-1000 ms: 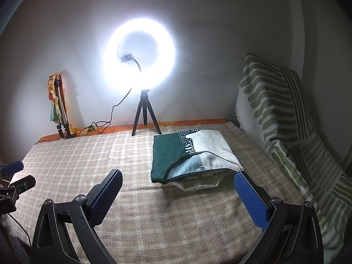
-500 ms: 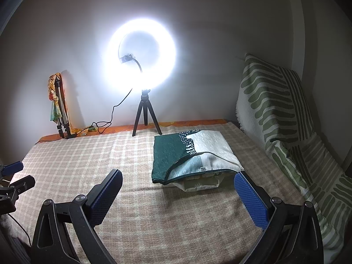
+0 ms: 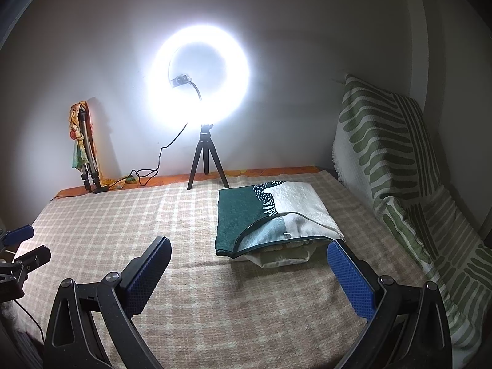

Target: Fold small clothes

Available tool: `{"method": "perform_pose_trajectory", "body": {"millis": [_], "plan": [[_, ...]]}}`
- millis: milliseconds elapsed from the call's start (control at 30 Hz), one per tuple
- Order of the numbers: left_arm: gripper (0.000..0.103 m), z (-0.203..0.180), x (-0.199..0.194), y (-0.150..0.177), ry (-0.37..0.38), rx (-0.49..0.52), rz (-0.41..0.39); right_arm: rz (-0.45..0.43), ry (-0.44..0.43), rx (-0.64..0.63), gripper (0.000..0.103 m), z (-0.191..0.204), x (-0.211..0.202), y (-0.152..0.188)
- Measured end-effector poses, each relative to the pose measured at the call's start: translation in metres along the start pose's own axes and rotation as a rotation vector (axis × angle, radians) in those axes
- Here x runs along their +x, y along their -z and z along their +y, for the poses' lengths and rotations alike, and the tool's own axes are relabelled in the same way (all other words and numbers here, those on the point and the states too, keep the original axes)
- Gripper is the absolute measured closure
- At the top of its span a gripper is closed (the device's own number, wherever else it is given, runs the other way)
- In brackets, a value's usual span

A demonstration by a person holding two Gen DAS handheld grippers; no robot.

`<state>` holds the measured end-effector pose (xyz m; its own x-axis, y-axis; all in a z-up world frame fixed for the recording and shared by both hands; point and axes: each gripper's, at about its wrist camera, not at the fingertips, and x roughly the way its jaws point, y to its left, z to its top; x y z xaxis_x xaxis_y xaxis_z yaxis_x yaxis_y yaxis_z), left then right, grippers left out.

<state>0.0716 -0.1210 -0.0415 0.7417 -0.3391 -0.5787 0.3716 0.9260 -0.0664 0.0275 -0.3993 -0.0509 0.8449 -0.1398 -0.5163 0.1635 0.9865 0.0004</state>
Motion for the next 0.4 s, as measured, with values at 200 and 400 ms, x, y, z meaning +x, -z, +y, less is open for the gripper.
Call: {"method": "perform_pose_trajectory", "body": {"millis": [200, 400], "plan": [[0.018, 0.004, 0.0004, 0.0004, 0.0, 0.006, -0.007, 0.001, 0.0, -0.003, 0.0, 0.0009, 0.0004, 0.0], [0.018, 0.0104, 0.0003, -0.0001, -0.006, 0.0, -0.006, 0.007, -0.008, -0.007, 0.0, 0.0039, 0.004, 0.0013]]}}
